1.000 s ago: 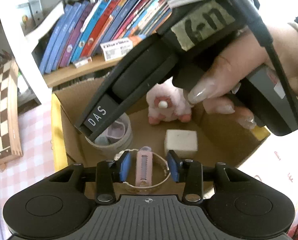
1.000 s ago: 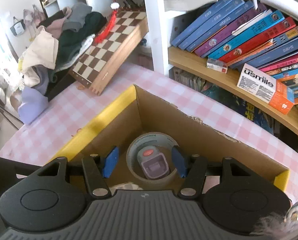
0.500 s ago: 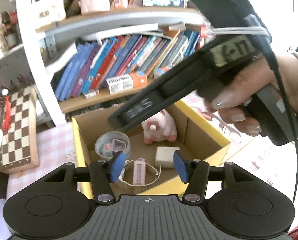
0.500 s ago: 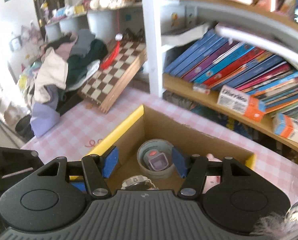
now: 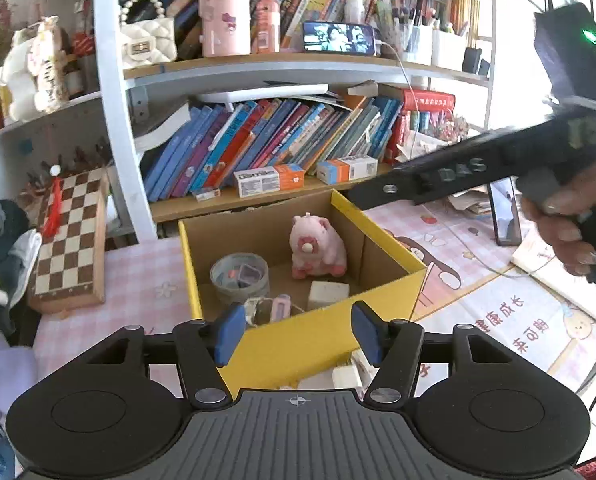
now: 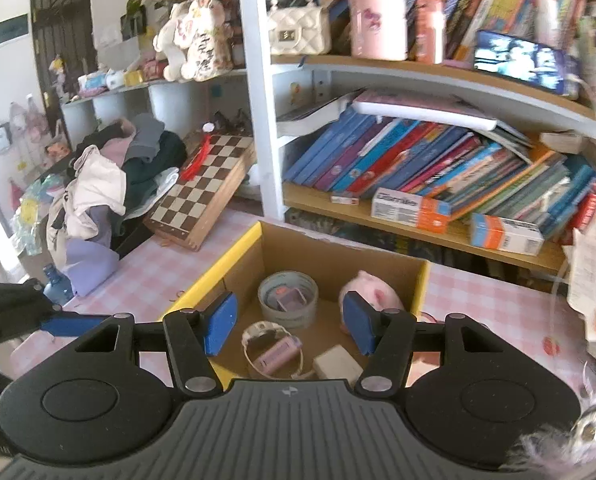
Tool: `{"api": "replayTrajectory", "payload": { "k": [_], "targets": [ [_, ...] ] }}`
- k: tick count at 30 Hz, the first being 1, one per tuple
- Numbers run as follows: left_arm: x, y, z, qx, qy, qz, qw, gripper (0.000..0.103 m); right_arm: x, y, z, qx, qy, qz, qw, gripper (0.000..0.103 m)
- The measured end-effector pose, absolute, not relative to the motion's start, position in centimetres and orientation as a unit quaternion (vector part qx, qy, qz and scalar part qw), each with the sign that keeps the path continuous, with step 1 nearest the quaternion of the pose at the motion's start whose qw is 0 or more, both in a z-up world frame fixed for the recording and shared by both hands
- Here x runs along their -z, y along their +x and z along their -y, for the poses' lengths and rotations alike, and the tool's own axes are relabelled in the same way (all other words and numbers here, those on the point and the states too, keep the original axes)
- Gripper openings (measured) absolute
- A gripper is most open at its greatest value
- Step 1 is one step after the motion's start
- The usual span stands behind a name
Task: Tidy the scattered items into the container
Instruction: 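Withdraw both open grippers from the box toward the white charger and block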
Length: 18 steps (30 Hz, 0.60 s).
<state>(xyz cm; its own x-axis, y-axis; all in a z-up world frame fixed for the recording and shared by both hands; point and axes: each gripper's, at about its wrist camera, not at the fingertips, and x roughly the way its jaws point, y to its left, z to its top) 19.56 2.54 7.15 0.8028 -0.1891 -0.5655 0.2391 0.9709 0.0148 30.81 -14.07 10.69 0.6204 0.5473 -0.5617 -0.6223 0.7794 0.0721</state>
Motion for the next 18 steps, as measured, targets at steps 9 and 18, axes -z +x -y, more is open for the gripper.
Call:
{"api": "replayTrajectory", "payload": {
  "k": [9,18],
  "targets": [
    [-6.4,16.5,-3.2,0.094,0.027,-0.285,0.954,0.069,-9.9,25.2,17.1,-0.271,-0.07,-0.265,0.923,0.057],
    [-3.5,14.4,-3.6,0.085,0.02,-0.316,0.945,0.07,-5.6,20.4,17.3,-0.236,-0.116,-0.271,0.926,0.059]
  ]
}}
